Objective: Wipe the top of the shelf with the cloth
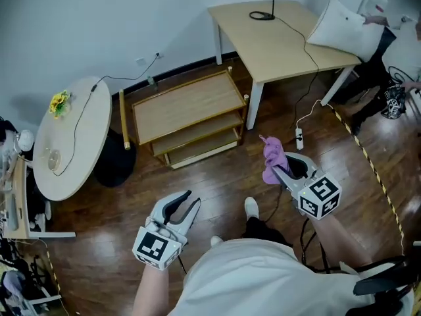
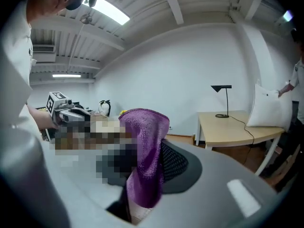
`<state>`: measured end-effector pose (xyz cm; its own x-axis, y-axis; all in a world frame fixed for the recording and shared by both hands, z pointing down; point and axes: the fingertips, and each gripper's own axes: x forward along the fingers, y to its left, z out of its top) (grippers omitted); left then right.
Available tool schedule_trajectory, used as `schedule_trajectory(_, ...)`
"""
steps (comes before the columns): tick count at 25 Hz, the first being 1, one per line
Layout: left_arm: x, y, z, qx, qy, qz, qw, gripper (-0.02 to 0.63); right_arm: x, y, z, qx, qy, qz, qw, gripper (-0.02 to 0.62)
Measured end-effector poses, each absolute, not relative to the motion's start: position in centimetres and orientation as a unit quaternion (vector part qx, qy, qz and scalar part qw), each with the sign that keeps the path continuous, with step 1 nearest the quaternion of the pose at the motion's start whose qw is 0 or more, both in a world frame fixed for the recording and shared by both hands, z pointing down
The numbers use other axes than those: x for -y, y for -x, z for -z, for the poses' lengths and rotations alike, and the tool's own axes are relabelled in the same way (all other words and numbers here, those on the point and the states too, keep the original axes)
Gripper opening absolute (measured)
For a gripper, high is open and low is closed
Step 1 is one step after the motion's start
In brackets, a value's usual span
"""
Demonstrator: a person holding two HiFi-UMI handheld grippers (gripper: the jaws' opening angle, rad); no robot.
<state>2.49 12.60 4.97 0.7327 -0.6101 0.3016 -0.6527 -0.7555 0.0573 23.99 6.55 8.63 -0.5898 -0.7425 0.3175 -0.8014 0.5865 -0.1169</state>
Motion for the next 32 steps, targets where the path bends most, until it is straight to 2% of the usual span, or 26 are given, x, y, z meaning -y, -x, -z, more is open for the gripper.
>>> schedule_trajectory(4, -16.4, 1.8, -4.8, 0.334, -0.931, -0.122, 0.083, 0.123, -10.9, -20.7, -8.1, 0.877, -0.451, -0.125, 0.109, 0.129)
schedule_trajectory(9, -18.8, 3.6, -4.9, 0.33, -0.932, -0.125, 0.085, 0.123, -13.4, -18.9, -7.0, 0.878, -0.451, -0.122, 0.105, 0.129)
schedule_trajectory(32, -18.2, 1.3, -4.6, 0.29, -0.947, -0.116, 0.076, 0.124, -14.4, -18.5, -5.4, 0.882, -0.446, -0.104, 0.113, 0.13)
